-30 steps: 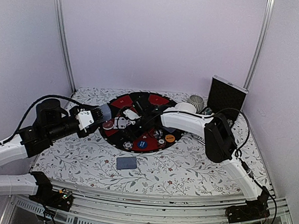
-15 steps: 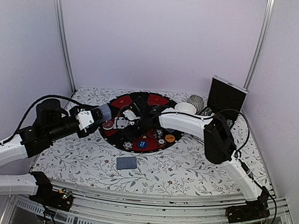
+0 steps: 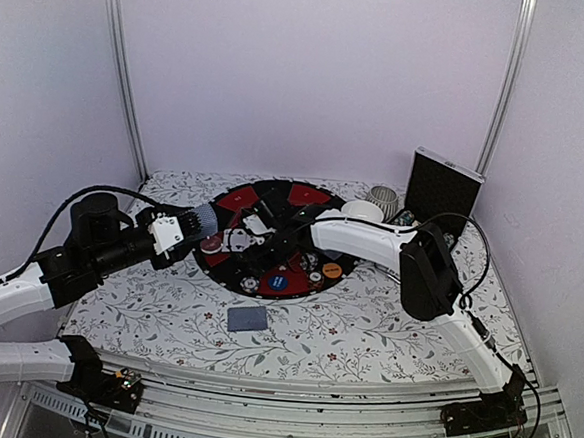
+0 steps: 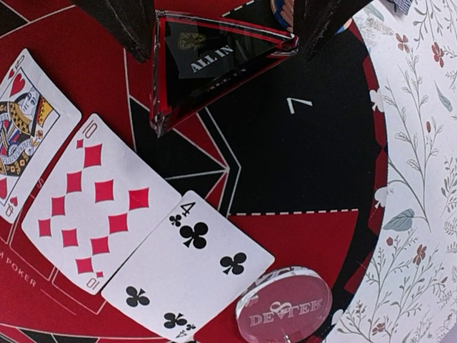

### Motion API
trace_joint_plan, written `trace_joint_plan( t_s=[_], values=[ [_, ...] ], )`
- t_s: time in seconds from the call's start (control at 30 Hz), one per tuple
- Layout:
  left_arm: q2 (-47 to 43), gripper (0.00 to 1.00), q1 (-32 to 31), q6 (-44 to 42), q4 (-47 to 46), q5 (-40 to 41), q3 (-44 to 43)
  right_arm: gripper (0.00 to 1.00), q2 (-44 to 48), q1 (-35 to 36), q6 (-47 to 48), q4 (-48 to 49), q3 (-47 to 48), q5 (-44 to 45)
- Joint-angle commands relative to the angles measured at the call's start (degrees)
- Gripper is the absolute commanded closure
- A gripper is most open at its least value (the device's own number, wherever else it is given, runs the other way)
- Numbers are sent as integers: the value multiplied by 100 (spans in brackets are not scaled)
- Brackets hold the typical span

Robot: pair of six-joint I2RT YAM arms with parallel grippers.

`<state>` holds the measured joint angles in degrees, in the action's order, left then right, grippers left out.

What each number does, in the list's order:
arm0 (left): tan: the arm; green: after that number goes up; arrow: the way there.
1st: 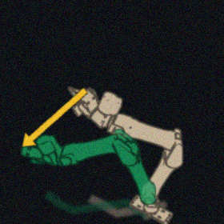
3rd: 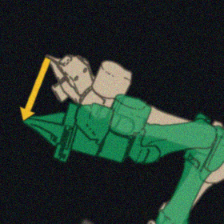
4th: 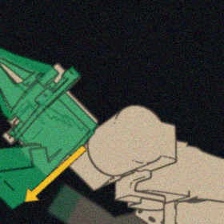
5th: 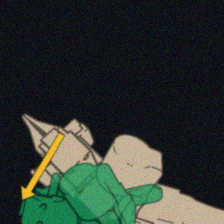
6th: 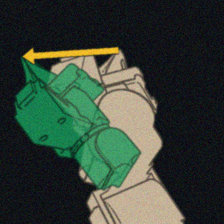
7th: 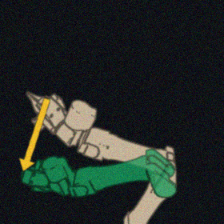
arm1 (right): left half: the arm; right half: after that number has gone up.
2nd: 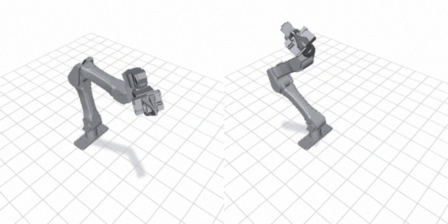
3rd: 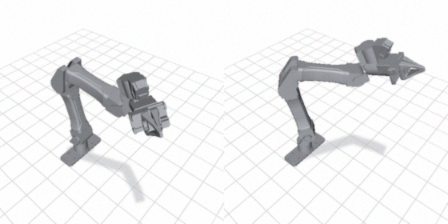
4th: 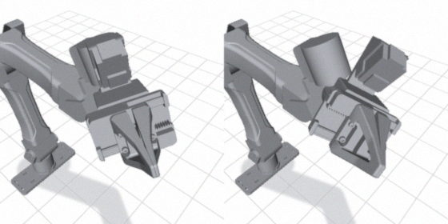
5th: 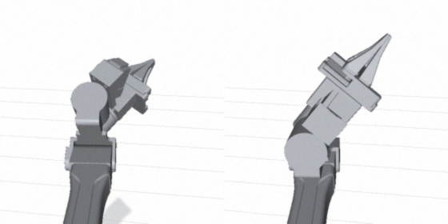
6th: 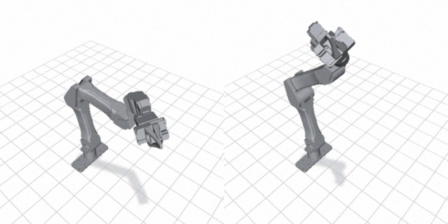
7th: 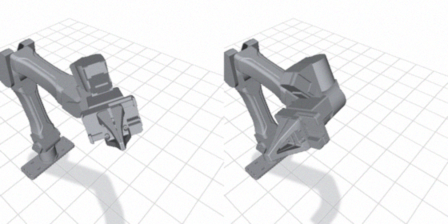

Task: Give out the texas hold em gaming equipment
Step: Place the all-in button in the small blind area.

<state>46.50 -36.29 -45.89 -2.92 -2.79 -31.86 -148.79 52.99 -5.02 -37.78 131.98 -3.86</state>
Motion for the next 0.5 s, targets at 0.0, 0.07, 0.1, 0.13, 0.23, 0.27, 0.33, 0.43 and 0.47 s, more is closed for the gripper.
trace_joint_plan(
  t_s=[0.0,0.07,0.1,0.13,0.23,0.27,0.33,0.43,0.47],
  values=[
    [-62,46,33,10,-130,-69,47,65,315,127,-192,-578,51,45],
    [-62,46,27,10,-130,-69,48,65,310,140,-193,-570,48,47],
    [-62,46,32,10,-122,-62,48,65,295,140,-199,-558,49,44],
    [-62,46,33,10,-121,-59,48,65,283,140,-201,-552,48,43],
    [-67,46,34,10,-122,-59,43,63,249,141,-178,-541,50,68],
    [-70,46,27,10,-121,-58,43,61,246,141,-175,-545,54,69],
    [-71,46,30,10,-122,-64,45,52,245,141,-175,-534,47,69],
    [-71,46,24,18,-121,-85,40,40,271,133,-192,-499,70,66],
    [-71,46,27,19,-121,-88,47,37,276,138,-193,-472,74,66]
  ],
)
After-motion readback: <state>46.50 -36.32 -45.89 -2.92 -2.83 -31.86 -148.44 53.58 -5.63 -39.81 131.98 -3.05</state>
